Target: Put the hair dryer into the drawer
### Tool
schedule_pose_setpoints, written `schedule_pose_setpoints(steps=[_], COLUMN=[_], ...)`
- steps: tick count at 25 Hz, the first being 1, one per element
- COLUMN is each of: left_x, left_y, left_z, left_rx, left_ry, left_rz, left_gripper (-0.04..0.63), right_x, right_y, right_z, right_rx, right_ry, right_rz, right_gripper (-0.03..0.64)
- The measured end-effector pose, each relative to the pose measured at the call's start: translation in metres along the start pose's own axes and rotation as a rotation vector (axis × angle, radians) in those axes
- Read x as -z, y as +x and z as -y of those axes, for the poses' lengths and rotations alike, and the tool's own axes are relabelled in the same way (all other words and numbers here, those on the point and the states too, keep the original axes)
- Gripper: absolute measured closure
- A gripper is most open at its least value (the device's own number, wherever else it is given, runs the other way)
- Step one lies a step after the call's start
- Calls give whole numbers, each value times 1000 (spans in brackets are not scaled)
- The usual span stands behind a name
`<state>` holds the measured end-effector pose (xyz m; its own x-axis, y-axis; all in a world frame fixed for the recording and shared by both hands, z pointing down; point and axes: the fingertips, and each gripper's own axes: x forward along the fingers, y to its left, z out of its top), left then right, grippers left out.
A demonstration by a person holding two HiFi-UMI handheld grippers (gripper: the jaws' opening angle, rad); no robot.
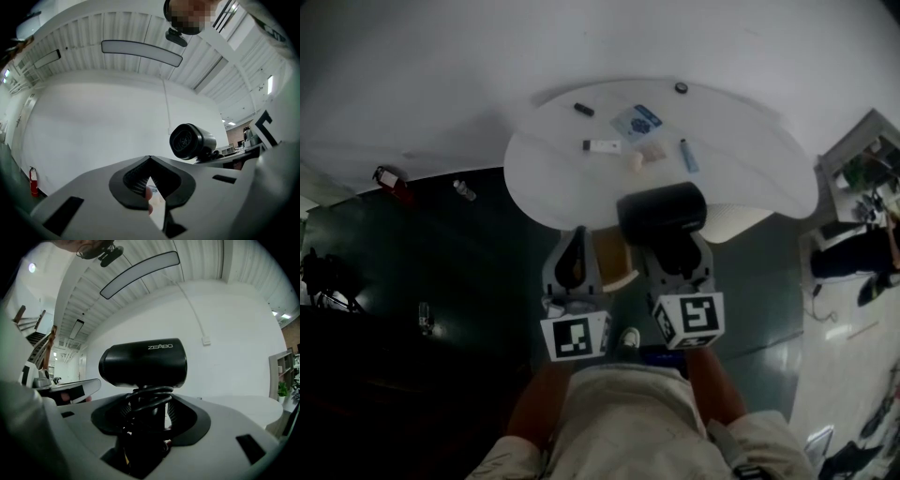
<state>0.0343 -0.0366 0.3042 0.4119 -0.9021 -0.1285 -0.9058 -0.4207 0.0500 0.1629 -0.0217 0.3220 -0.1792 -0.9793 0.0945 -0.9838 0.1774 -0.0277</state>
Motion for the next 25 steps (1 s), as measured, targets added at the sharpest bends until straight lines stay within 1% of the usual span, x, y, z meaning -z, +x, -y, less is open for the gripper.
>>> schedule_pose_setpoints(steps=[3, 8, 12, 18, 25], left_x=[0, 2, 3, 5, 7], left_y=[-10, -31, -43, -58, -72], left_z=[3, 5, 6, 6, -8], left_rx=[-13, -40, -61, -84, -118], left_ry=[5, 5, 18, 24, 30], left_rz=[3, -11, -4, -5, -6], left_gripper=[595, 594, 595, 594, 594], right_x=[3, 10, 17, 42, 75], right_y=[-7, -20, -27, -32, -24], right_z=[-3, -17, -25, -34, -47], right_rx=[-21, -58, -89, -114, -144], right_ry=[-6, -2, -13, 12, 49], right_rz=[8, -12, -18, -118, -246], right_gripper=[365, 365, 365, 365, 365])
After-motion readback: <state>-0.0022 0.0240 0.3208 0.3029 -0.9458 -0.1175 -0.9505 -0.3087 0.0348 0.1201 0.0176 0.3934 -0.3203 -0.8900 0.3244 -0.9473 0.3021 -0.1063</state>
